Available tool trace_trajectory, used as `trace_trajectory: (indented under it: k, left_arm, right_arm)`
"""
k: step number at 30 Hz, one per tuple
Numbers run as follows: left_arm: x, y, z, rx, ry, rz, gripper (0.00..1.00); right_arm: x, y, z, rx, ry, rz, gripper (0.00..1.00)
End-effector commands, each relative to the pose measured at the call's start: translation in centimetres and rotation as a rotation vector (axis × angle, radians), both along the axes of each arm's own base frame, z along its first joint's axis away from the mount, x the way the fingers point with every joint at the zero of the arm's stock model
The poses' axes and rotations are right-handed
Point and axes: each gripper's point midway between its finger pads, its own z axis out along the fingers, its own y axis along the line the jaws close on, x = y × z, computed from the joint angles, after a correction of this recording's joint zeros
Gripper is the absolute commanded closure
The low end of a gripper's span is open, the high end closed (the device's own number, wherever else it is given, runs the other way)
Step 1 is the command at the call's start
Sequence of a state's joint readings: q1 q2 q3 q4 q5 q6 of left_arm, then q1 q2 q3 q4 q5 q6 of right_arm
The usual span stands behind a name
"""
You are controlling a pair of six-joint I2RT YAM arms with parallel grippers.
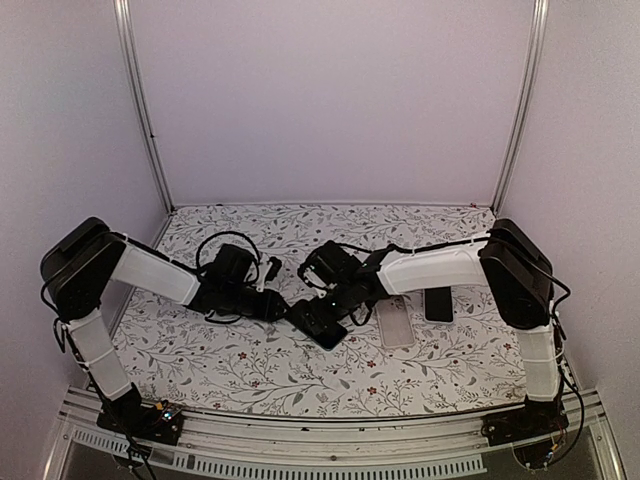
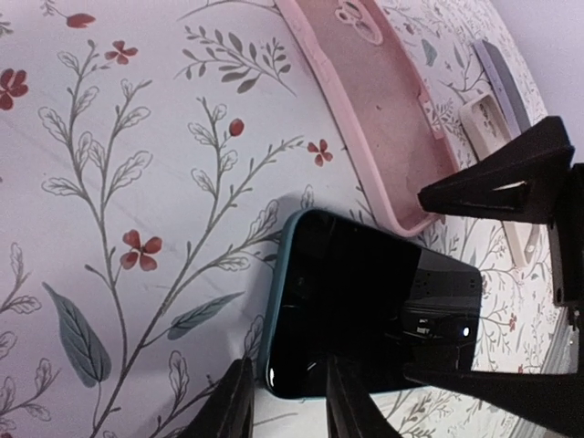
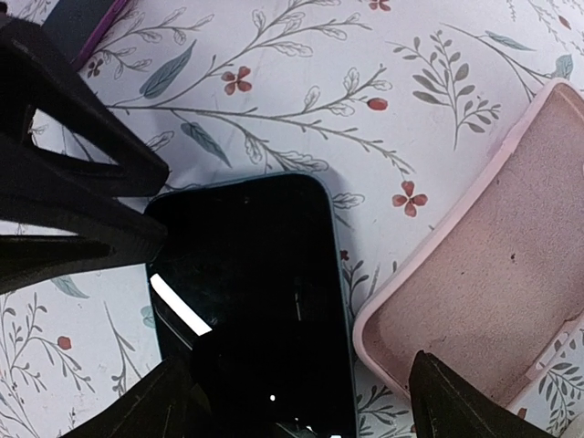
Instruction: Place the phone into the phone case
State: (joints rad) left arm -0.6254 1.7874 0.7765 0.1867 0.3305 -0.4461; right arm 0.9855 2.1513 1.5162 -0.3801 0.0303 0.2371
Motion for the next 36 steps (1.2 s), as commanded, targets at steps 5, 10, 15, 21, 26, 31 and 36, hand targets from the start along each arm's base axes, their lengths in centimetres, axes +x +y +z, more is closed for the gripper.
trace_trajectory:
  k: [5,10,15,21,26,31,36]
  left_arm:
    - [1.8,-0.9,0.6,-0.012,-0.039,-0.003,0.7]
    - [2.8,-1.9,-0.6,0.014,-0.032,-0.039,0.69]
    - [2.9,-2.4,-1.2,0.02,-0.015,-0.056,0.69]
    - [1.1,-2.9,-2.0,-0.001,0.028,-0.071,0.69]
    - [-0.4,-4.0,-2.0,-0.013,0.036,-0.12,0.7]
    - [-2.4,-5.7,-0.3,-0.129,0.051,-0.195,0.71]
    - [-2.9,-5.5,0.3,-0.146,0.061,-0.188,0.7]
  right_arm:
    - [-1.1,0.4,1.5,-0.099,-0.074,0.018,0.13]
    - [-2.0,-0.1,2.9,-0.07,-0.058,0.02,0.12]
    - [-4.0,-2.1,0.6,-0.113,0.023,0.032,0.04]
    - [-4.3,-2.5,-0.7,-0.143,0.051,0.026,0.01]
    - [-3.8,-1.7,-2.0,-0.179,0.06,0.043,0.03]
    - [-2.8,-1.2,-2.3,-0.205,0.033,0.044,0.04]
    - [-3.8,-1.8,-3.0,-0.231,0.078,0.064,0.1]
